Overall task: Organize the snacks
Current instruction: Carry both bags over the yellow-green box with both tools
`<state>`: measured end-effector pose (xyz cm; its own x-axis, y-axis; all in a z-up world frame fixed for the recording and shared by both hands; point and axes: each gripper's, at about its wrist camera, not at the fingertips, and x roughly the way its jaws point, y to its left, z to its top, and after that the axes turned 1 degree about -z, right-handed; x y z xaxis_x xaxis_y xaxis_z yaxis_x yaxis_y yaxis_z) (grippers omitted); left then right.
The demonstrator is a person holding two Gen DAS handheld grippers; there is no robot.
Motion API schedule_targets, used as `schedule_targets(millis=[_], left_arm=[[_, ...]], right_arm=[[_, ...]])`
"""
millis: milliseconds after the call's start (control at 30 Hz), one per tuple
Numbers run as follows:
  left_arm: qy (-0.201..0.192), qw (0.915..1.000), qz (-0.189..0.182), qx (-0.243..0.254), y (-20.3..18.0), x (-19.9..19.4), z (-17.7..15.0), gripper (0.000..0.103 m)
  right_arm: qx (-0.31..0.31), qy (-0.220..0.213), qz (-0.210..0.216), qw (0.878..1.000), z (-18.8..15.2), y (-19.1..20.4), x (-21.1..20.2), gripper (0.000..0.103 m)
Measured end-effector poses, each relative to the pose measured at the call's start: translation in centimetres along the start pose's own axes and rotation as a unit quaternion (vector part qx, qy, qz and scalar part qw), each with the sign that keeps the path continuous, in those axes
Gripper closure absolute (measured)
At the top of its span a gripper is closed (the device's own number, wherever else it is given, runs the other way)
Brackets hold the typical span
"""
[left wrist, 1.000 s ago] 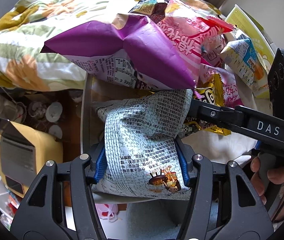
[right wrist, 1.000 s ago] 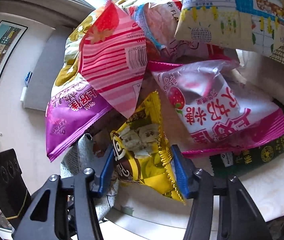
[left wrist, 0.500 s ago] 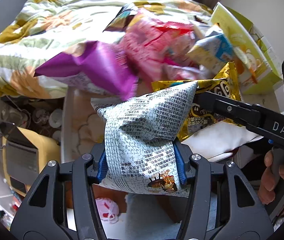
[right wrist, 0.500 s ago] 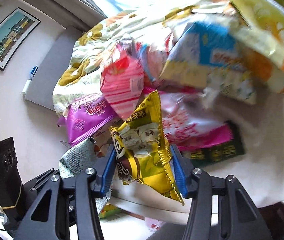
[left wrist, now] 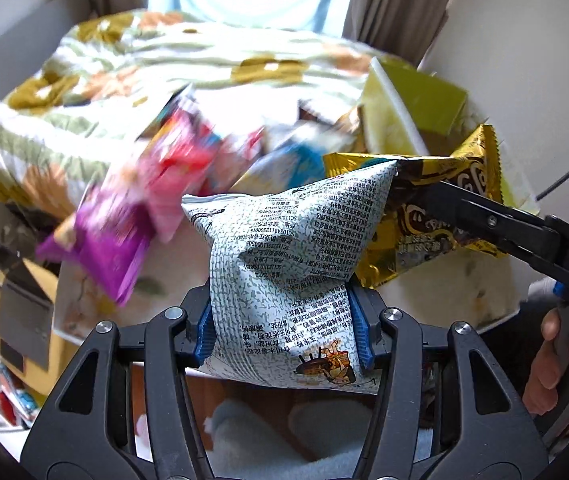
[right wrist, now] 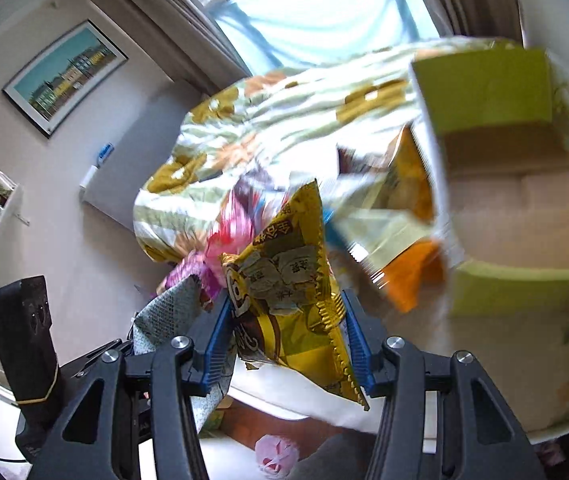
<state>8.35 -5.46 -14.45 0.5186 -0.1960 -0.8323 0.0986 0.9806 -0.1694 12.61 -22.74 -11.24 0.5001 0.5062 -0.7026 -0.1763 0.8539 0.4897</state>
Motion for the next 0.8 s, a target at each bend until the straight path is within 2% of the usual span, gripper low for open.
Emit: schedule_targets(millis=[167,367,567,800], left_arm=[[-0.034,0.9991,-0.016,0.019,-5.4,-0.8,4.1,0.054],[-0.045,0.9965,-0.046,0.053,-10.5,0.6,10.0,0.054],[-0.038,0.9919,-0.078,0.093,-15.9,5.0,16.5,0.054],[0.004,0.9875,-0.075,0.139,-20.7,11.3,21.6,0.054]], right_arm=[[-0.014,-0.037,-0.016,0.999,2.8,-2.6,-4.2,0.055],[0.007,-0.067,-0.070,0.995,7.0,-7.1,-7.4,0.055],[0.045,-0.083,-0.119,0.988,10.4,-11.0,-7.9,0.055],[0.098,-0.082,-0.157,0.979,14.1,-16.2,-7.0,0.055]])
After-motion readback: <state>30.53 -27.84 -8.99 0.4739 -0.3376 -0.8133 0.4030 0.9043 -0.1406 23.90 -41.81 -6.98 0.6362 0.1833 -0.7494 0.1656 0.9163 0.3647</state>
